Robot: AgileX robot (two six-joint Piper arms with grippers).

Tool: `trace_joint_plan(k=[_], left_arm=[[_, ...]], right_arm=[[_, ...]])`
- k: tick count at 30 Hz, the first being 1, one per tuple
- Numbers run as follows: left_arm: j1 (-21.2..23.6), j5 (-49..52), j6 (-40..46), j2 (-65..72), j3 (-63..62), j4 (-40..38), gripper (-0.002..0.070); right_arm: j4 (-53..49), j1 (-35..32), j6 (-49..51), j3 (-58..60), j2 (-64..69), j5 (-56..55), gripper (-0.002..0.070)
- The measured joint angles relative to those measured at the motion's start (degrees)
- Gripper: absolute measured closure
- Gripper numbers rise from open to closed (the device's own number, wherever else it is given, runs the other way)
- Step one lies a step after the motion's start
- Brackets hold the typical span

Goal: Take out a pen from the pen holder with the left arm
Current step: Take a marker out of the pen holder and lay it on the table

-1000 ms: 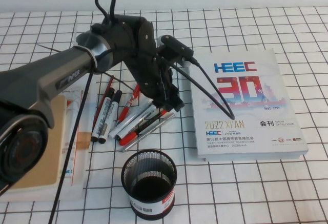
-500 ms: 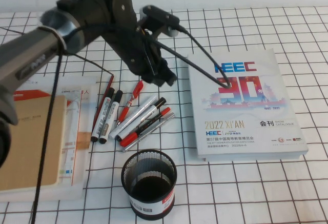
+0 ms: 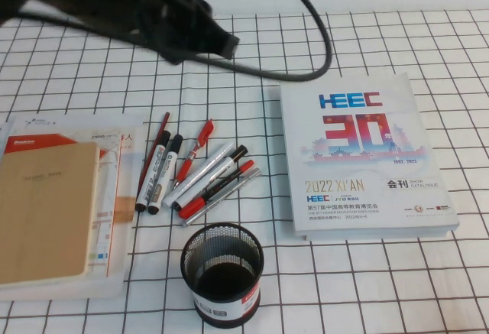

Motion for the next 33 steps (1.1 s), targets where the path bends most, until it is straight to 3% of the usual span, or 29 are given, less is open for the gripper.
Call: trace_joint_plan(k=[18, 24, 33], left_arm=[[0.0, -26.9, -11.2, -47.9, 56.6, 2.1, 0.0675], [0.0, -28.1, -11.5, -56.7, 65.2, 3.4, 0.0675], [0.0, -28.5, -11.8, -57.9, 68.7, 7.5, 0.0675]], right_arm=[[0.0, 0.0, 0.0, 0.0, 0.0, 0.0, 0.0691], [0.0, 0.0, 0.0, 0.0, 0.0, 0.0, 0.0691], [0.0, 0.0, 0.0, 0.0, 0.0, 0.0, 0.0692]])
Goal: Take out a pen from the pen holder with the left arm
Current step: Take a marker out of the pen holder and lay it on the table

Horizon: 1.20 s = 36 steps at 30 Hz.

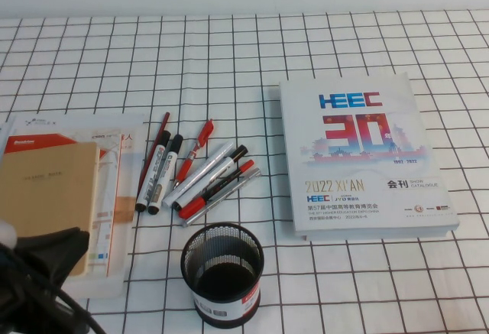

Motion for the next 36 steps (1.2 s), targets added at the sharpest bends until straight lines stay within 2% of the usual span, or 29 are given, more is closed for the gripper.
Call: trace_joint_plan(k=[8, 12, 21, 36], left_arm=[[0.9, -12.6, -0.1, -3.1, 7.3, 0.4, 0.0675], [5.6, -17.3, -0.1, -9.4, 11.4, -0.2, 0.0675], [19.6, -17.9, 0.9, -27.6, 19.3, 0.4, 0.0675], [26.9, -17.8, 2.4, -34.9, 25.1, 0.4, 0.0675]], right_arm=[[0.0, 0.0, 0.0, 0.0, 0.0, 0.0, 0.0691], [0.0, 0.0, 0.0, 0.0, 0.0, 0.0, 0.0691], [0.0, 0.0, 0.0, 0.0, 0.0, 0.0, 0.0691], [0.0, 0.0, 0.0, 0.0, 0.0, 0.0, 0.0691]])
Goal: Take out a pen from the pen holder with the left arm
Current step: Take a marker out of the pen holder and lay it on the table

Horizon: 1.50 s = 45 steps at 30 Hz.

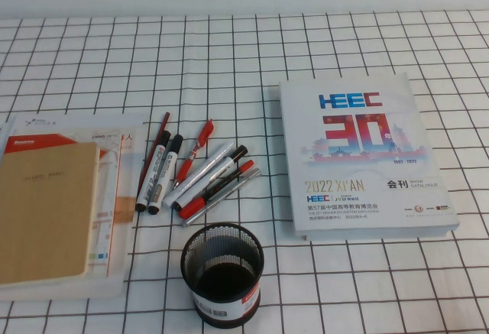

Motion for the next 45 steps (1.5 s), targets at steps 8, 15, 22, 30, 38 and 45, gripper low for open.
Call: trace_joint_plan(k=[8, 15, 22, 30, 38, 45], left_arm=[[0.1, 5.5, 0.0, -0.1, 0.0, 0.0, 0.0675], [0.1, 13.2, 0.0, -0.1, 0.0, 0.0, 0.0675], [0.1, 17.6, 0.0, -0.1, 0.0, 0.0, 0.0675], [0.1, 17.6, 0.0, -0.2, 0.0, 0.0, 0.0675], [0.1, 17.6, 0.0, -0.2, 0.0, 0.0, 0.0675], [0.1, 17.6, 0.0, -0.2, 0.0, 0.0, 0.0675]], right_arm=[[0.0, 0.0, 0.0, 0.0, 0.0, 0.0, 0.0691], [0.0, 0.0, 0.0, 0.0, 0.0, 0.0, 0.0691], [0.0, 0.0, 0.0, 0.0, 0.0, 0.0, 0.0692], [0.0, 0.0, 0.0, 0.0, 0.0, 0.0, 0.0691], [0.0, 0.0, 0.0, 0.0, 0.0, 0.0, 0.0691], [0.0, 0.0, 0.0, 0.0, 0.0, 0.0, 0.0692]])
